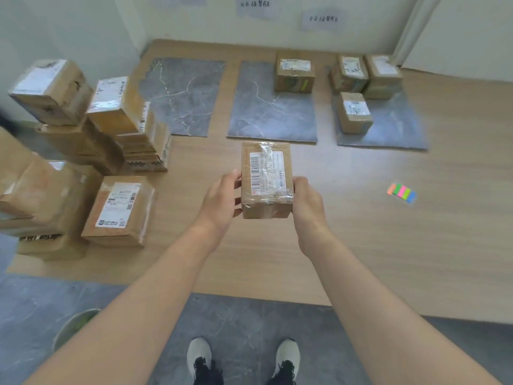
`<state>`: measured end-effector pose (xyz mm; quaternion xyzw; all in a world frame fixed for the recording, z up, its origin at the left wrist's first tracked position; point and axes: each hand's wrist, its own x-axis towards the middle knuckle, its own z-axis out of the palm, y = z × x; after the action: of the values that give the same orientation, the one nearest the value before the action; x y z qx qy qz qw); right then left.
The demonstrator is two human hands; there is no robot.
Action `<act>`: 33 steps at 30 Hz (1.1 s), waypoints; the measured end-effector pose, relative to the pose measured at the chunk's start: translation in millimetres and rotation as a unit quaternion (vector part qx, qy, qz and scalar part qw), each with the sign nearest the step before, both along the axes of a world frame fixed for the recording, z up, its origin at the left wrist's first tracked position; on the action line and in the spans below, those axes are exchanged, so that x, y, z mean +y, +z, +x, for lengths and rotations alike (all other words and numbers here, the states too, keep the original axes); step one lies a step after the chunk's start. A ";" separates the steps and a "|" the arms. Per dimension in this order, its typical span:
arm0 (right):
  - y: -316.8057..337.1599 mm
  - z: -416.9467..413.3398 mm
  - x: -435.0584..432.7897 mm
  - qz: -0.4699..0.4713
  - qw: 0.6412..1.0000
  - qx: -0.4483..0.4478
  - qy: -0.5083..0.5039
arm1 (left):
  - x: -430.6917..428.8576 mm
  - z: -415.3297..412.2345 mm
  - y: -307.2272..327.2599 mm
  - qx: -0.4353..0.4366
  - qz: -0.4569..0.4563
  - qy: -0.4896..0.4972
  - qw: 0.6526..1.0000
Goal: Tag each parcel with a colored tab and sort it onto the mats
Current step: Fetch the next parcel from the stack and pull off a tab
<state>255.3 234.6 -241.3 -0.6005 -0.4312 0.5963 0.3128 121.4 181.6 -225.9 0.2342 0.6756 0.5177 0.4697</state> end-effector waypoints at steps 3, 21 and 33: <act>-10.3 34.8 14.4 -0.002 1.000 0.003 -0.004 | 18.9 28.9 -13.8 -0.016 -0.011 -0.016 1.000; -111.6 88.1 62.8 -0.105 0.993 -0.036 -0.034 | 80.9 79.3 -120.4 -0.060 -0.096 -0.077 0.990; -118.9 102.5 87.1 -0.093 0.984 -0.054 -0.138 | 111.0 70.2 -107.9 0.032 -0.021 -0.080 0.996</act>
<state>357.8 321.7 -360.2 -0.7123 -0.3027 0.5516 0.3110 191.6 292.6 -333.8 0.2938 0.6801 0.4568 0.4925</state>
